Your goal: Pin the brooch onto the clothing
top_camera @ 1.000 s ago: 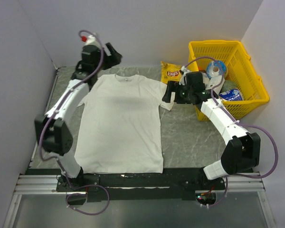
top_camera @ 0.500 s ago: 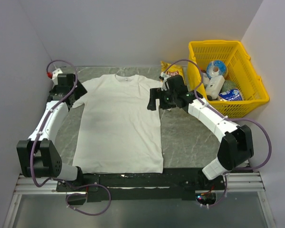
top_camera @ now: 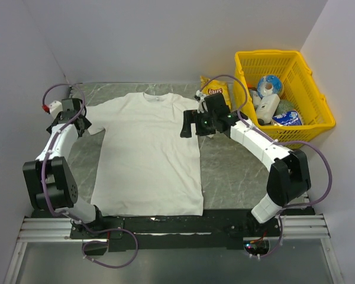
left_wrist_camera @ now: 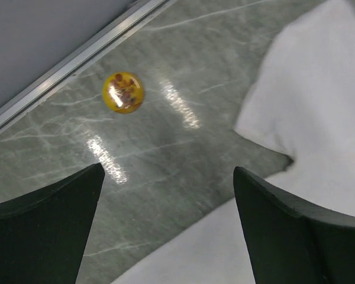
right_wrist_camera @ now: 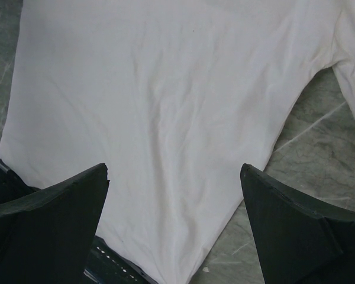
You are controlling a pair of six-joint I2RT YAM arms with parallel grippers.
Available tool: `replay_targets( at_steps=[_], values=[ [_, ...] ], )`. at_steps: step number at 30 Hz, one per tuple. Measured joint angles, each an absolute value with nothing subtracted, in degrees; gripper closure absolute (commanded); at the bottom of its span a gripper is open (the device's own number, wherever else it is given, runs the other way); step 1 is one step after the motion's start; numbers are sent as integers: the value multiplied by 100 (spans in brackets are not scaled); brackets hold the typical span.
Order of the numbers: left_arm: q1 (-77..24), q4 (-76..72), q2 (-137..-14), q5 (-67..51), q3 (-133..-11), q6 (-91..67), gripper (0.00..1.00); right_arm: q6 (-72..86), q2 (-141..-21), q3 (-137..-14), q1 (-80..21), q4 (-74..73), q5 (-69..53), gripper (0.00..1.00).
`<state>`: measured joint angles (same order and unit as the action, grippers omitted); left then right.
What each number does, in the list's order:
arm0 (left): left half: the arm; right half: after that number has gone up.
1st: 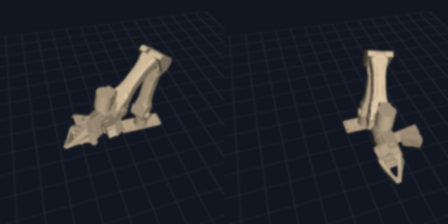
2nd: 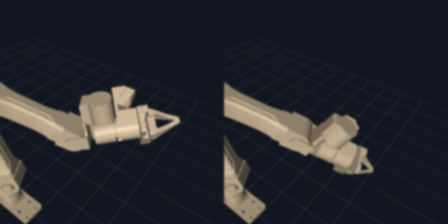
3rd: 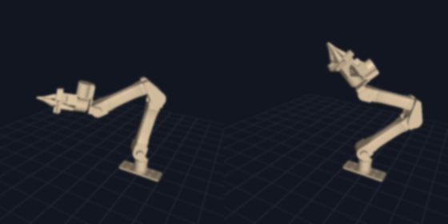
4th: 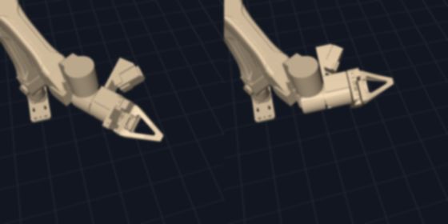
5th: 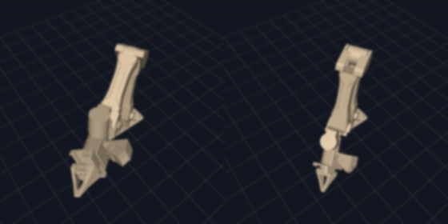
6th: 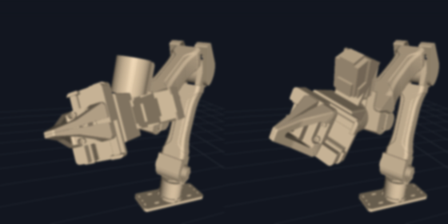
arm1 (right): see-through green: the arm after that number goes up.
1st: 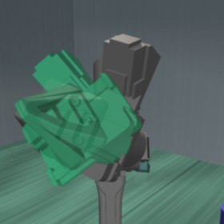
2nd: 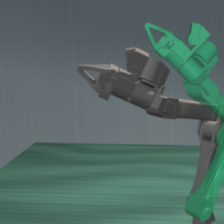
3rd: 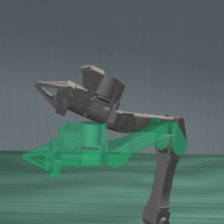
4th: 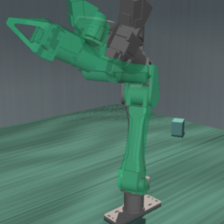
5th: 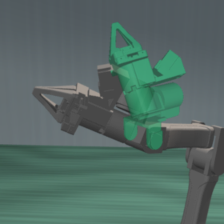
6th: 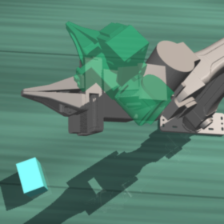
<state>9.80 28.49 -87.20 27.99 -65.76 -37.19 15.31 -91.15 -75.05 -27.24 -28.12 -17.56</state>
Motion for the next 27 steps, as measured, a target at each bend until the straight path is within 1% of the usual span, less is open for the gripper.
replay_targets(
  at_steps=[10,16,18,19,20,22,23,26,27],
  values=[
    [1658,2504,-9373,2759,-5937,-3839,3,1507,-9432,-7647,-2773,-2902,-1780,0],
    [1817,2270,-9511,2759,-5918,-3844,1,1507,-9627,-7787,-2873,-2923,-1813,0],
    [1833,2206,-9588,2777,-5918,-3839,3,1507,-9708,-7811,-2897,-2950,-1811,0],
    [1837,2167,-9629,2775,-5918,-3837,6,1503,-9747,-7832,-2906,-2987,-1809,0],
    [1852,2126,-9677,2773,-5918,-3833,12,1498,-9782,-7867,-2910,-3033,-1806,0],
    [1896,2049,-9778,2759,-5918,-3833,14,1485,-9813,-7913,-2912,-3074,-1806,0],
    [1931,2012,-9826,2740,-5920,-3819,19,1483,-9832,-7957,-2912,-3111,-1806,0],
    [2010,1957,-9974,2689,-5953,-3793,28,1463,-9896,-8103,-2912,-3118,-1811,0],
    [2025,1955,-10012,2683,-5983,-3776,27,1459,-9920,-8143,-2912,-3129,-1813,0]
  ],
)
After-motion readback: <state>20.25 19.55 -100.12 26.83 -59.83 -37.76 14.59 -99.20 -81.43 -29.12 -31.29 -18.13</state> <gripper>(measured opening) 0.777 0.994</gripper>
